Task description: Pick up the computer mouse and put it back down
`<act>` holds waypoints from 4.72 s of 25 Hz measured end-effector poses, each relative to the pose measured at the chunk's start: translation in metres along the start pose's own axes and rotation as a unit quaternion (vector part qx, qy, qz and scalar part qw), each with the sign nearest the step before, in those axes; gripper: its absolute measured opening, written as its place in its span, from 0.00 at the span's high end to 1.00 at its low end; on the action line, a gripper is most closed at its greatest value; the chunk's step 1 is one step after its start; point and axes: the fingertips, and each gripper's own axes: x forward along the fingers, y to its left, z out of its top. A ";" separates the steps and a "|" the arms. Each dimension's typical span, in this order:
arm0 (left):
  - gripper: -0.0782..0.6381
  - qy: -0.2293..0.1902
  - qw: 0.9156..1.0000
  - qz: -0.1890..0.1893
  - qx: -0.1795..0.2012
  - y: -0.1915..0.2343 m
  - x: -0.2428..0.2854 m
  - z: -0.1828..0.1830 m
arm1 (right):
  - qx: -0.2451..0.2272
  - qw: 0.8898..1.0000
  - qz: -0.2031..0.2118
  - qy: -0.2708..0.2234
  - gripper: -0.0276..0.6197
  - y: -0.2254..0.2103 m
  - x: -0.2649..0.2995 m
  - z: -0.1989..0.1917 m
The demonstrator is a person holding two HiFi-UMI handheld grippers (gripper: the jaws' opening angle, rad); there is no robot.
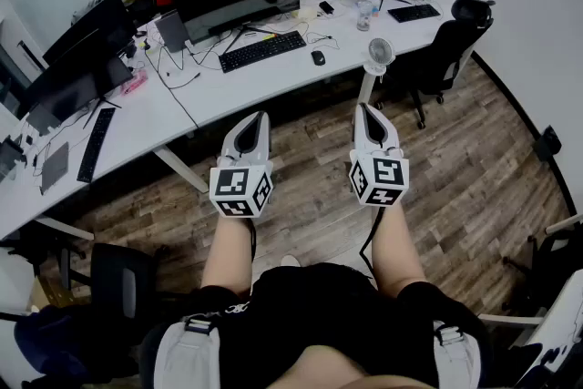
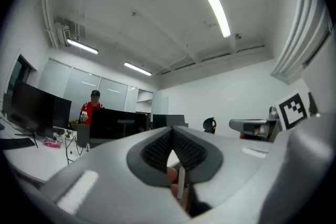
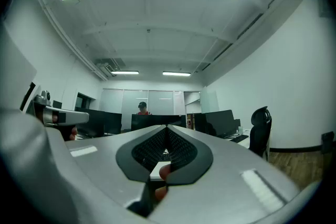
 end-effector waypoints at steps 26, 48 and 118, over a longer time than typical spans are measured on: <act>0.82 0.009 1.000 -0.020 0.006 0.050 0.012 -0.031 | 0.001 1.000 -0.030 -0.006 0.96 0.049 0.036 -0.015; 0.82 0.012 1.000 -0.003 0.017 0.118 0.123 -0.052 | 0.015 1.000 -0.026 -0.005 0.96 0.020 0.169 -0.051; 0.82 0.074 0.992 0.104 0.008 0.259 0.483 -0.120 | 0.025 0.900 0.027 0.434 0.46 -0.131 0.553 -0.460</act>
